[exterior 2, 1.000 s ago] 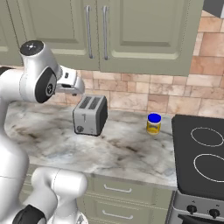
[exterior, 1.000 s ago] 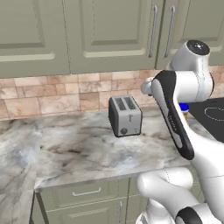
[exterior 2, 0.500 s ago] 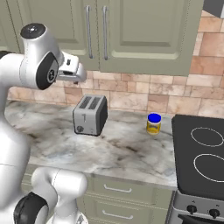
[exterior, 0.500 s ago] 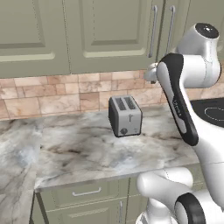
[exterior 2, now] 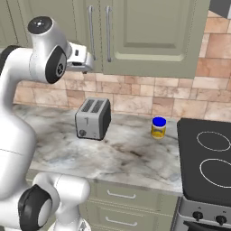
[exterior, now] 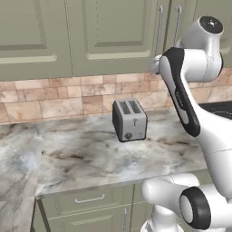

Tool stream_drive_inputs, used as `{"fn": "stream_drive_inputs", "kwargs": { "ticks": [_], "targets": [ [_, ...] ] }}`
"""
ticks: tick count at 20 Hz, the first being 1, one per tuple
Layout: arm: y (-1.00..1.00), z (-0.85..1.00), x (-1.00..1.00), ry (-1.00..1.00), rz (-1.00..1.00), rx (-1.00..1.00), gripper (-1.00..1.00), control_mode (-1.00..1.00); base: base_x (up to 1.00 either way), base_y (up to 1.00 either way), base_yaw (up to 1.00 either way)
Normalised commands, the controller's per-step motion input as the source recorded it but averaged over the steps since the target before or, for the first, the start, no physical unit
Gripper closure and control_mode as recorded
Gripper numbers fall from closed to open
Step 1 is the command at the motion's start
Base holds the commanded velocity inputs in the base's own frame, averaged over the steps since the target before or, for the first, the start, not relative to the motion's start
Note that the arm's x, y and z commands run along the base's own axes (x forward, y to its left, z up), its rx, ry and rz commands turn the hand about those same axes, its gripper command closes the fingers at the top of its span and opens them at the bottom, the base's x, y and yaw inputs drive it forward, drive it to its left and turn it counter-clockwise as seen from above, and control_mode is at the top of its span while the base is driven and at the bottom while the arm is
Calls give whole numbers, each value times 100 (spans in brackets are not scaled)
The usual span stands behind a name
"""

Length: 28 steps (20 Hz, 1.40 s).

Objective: Pick the bar soap and soap dispenser from the cabinet and place them on the counter.

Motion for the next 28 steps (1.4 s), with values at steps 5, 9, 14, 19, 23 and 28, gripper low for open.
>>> {"fn": "stream_drive_inputs", "kwargs": {
  "ticks": [5,9,14,19,23,28],
  "targets": [
    [-11,16,37,-7,-6,-10,-100,-100,0,0,0],
    [-6,26,44,-6,-8,-5,-100,-100,0,0,0],
    [-1,3,50,-3,-7,0,-100,-100,0,0,0],
    [0,0,39,0,-2,8,-100,-100,0,0,0],
    [-1,0,30,-1,0,8,-100,-100,0,0,0],
    [-9,8,25,-5,0,2,-100,-100,0,0,0]
  ]
}}
